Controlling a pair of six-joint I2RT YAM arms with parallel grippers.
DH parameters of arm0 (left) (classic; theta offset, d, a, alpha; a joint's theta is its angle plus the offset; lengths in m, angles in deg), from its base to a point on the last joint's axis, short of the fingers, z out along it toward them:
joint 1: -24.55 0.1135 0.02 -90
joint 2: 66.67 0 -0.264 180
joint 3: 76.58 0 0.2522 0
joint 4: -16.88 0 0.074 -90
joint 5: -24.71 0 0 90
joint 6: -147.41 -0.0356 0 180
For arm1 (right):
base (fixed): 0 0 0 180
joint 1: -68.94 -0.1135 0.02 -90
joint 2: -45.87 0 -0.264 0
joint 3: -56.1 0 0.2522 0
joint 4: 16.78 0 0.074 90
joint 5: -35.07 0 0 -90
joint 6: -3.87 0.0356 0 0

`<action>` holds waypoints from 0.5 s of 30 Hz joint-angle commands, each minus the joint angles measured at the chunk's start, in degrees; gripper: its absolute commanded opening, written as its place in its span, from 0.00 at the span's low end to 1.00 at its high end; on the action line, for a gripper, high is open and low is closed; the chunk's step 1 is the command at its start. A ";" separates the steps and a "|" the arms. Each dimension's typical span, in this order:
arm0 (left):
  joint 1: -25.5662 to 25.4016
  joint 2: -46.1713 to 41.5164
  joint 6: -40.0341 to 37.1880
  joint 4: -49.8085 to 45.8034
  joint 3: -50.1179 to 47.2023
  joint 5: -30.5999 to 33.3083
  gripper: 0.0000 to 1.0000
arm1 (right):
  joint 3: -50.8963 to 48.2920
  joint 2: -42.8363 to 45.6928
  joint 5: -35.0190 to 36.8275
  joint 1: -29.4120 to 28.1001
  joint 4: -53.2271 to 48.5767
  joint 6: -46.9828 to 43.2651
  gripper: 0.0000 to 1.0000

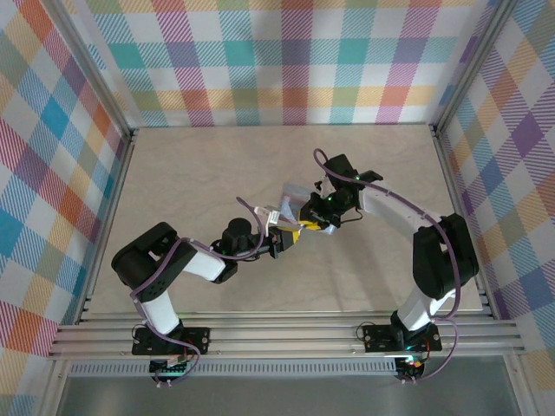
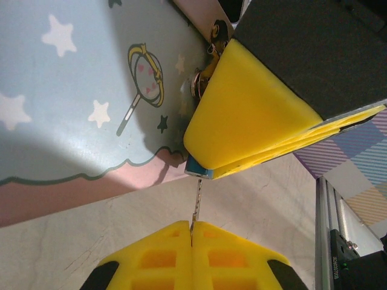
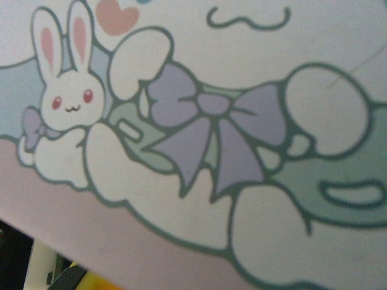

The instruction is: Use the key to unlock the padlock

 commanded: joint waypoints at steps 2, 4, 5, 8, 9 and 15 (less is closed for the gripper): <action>0.55 -1.17 0.90 2.42 0.05 0.81 0.00 | 0.15 0.25 -2.13 0.36 1.54 -0.32 0.00; 0.63 -1.33 0.99 2.49 -0.16 1.43 0.00 | 0.06 0.39 -2.13 0.34 1.46 -0.28 0.00; 0.67 -1.37 1.06 2.79 -0.27 1.48 0.00 | 0.06 0.43 -2.01 0.34 1.39 -0.35 0.00; 0.80 -1.54 1.42 3.78 -0.47 1.32 0.00 | 0.06 0.26 -2.02 0.41 1.29 -0.35 0.00; 0.72 -1.63 1.53 3.90 -0.51 1.58 0.00 | 0.06 0.18 -2.15 0.41 1.45 -0.35 0.00; 0.75 -2.50 1.92 5.37 -1.33 2.51 0.00 | -0.21 0.08 -2.20 0.43 1.82 -0.15 0.00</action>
